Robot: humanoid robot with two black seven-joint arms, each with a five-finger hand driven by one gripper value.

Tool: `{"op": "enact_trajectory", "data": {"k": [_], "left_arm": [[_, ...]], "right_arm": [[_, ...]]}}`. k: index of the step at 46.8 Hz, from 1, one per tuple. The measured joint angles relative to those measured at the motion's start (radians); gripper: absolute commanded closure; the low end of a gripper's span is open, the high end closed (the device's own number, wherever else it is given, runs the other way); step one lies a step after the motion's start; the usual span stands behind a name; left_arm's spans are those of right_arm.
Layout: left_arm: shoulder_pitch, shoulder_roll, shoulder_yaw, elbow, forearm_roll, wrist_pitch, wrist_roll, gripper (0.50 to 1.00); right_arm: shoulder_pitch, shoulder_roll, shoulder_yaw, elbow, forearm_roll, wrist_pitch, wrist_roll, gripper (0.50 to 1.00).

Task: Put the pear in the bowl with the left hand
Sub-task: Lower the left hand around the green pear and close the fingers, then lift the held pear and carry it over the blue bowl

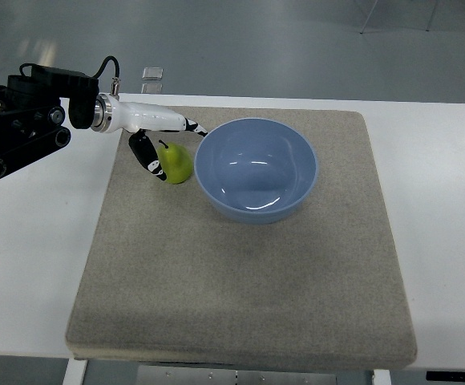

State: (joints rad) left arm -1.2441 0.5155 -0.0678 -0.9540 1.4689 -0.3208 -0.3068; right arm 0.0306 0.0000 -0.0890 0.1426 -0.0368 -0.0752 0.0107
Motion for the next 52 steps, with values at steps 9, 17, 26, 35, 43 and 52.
{"op": "enact_trajectory", "data": {"k": [9, 17, 26, 35, 43, 52], "left_arm": [[0.002, -0.005, 0.0, 0.026, 0.064, 0.012, -0.004, 0.529], [0.003, -0.006, 0.0, 0.026, 0.068, 0.02, -0.005, 0.523], [0.031, -0.006, 0.007, 0.026, 0.067, 0.019, -0.005, 0.529], [0.039, -0.019, 0.007, 0.026, 0.067, 0.019, -0.005, 0.568], [0.04, -0.026, 0.007, 0.028, 0.067, 0.02, -0.005, 0.647], [0.04, -0.027, 0.005, 0.028, 0.064, 0.024, -0.005, 0.791]], "right_arm": [[0.0, 0.0, 0.0, 0.0, 0.0, 0.0, 0.0, 0.574], [0.0, 0.0, 0.0, 0.0, 0.0, 0.0, 0.0, 0.576], [0.0, 0.0, 0.0, 0.0, 0.0, 0.0, 0.0, 0.576], [0.0, 0.0, 0.0, 0.0, 0.0, 0.0, 0.0, 0.576], [0.0, 0.0, 0.0, 0.0, 0.0, 0.0, 0.0, 0.576], [0.0, 0.0, 0.0, 0.0, 0.0, 0.0, 0.0, 0.576]]}}
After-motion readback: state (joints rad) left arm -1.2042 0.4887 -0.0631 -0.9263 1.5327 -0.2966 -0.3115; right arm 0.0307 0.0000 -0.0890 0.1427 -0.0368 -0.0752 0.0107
